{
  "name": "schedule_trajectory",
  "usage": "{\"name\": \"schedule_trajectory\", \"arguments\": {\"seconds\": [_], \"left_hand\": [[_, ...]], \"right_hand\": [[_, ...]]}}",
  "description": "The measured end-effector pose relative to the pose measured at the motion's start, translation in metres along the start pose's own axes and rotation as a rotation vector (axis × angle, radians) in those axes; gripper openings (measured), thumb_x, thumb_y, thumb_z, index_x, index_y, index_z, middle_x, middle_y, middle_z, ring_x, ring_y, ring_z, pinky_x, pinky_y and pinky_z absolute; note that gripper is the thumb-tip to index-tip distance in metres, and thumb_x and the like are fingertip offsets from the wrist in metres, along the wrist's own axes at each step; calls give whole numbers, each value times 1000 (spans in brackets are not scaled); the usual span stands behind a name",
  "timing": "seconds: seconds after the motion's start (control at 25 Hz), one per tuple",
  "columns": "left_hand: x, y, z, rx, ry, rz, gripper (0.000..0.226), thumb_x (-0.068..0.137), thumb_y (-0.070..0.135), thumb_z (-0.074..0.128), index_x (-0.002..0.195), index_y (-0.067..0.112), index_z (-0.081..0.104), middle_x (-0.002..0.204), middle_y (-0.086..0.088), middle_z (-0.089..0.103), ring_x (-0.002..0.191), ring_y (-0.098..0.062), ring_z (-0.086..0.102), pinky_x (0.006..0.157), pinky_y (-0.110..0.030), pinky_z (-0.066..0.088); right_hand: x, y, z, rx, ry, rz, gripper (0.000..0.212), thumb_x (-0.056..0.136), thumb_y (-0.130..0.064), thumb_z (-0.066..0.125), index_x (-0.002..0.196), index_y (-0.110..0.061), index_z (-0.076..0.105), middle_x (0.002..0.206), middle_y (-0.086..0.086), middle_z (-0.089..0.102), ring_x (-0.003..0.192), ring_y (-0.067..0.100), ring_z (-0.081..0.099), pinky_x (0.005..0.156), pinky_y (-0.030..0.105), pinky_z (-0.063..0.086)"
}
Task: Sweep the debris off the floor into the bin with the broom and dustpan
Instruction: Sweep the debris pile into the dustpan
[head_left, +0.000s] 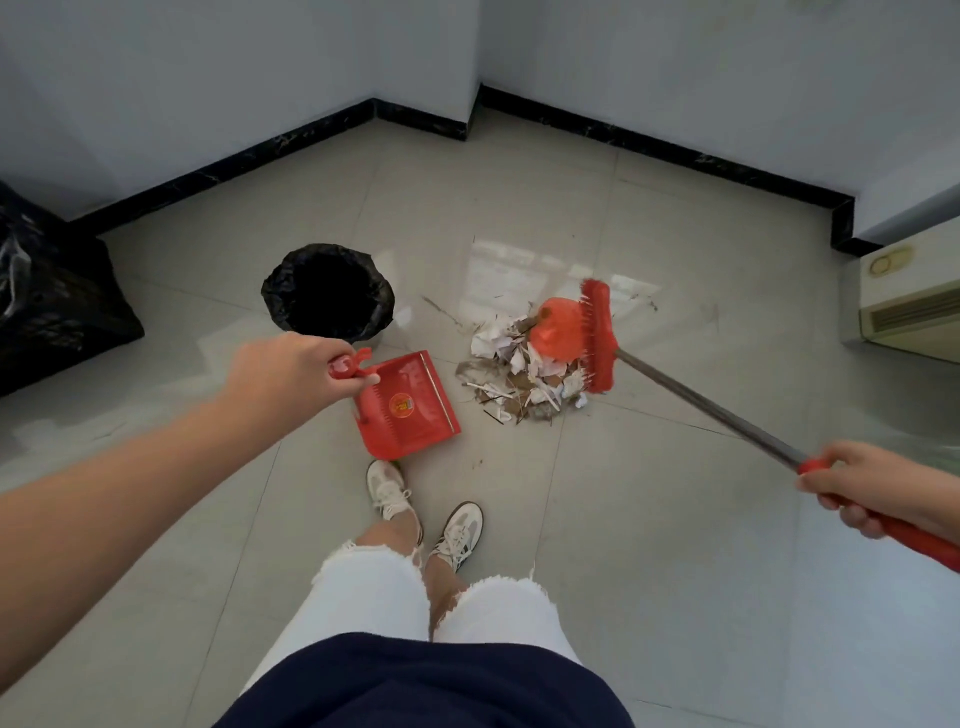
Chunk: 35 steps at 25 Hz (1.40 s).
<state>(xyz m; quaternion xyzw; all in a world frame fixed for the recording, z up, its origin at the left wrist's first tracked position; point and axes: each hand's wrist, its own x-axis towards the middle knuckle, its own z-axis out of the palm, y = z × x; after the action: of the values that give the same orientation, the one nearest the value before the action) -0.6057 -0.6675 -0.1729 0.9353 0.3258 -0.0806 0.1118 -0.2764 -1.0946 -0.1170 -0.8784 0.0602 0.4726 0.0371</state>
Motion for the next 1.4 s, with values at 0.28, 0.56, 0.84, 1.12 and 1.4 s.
{"name": "schedule_trajectory", "arguments": {"seconds": [0.28,0.56,0.84,1.12,1.4], "left_hand": [[59,-2,-2,-80,-27,78,36,76,62,66,78,26,70,63,7,58,65,-17,52,51,-24,28],[98,-38,-18,-64,-31,128,36,76,61,66,75,25,70,60,7,57,62,-15,48,50,-25,34],[136,-35,13,-50,-76,170,50,74,69,54,74,21,67,61,4,62,66,-19,60,52,-29,41],[165,-5,29,-73,-80,212,47,80,62,58,65,18,55,57,2,54,65,-24,61,50,-27,32],[156,-48,42,-98,-2,195,61,70,74,41,73,18,65,59,1,63,62,-20,62,49,-31,43]], "right_hand": [[28,-75,24,114,95,10,30,93,1,48,119,-14,46,63,14,42,46,17,35,28,13,31],[85,-160,40,50,51,35,37,96,-1,43,132,-8,46,64,10,40,45,15,34,29,12,29],[126,-207,91,-211,-1,-37,40,76,-7,36,108,1,57,62,19,50,51,28,46,52,34,40],[66,-244,166,-149,-107,-178,26,81,-1,32,100,-10,47,54,16,52,31,24,46,40,32,43],[4,-249,193,-301,-269,-290,44,88,-9,34,129,-20,43,71,9,53,44,22,50,39,26,45]]}}
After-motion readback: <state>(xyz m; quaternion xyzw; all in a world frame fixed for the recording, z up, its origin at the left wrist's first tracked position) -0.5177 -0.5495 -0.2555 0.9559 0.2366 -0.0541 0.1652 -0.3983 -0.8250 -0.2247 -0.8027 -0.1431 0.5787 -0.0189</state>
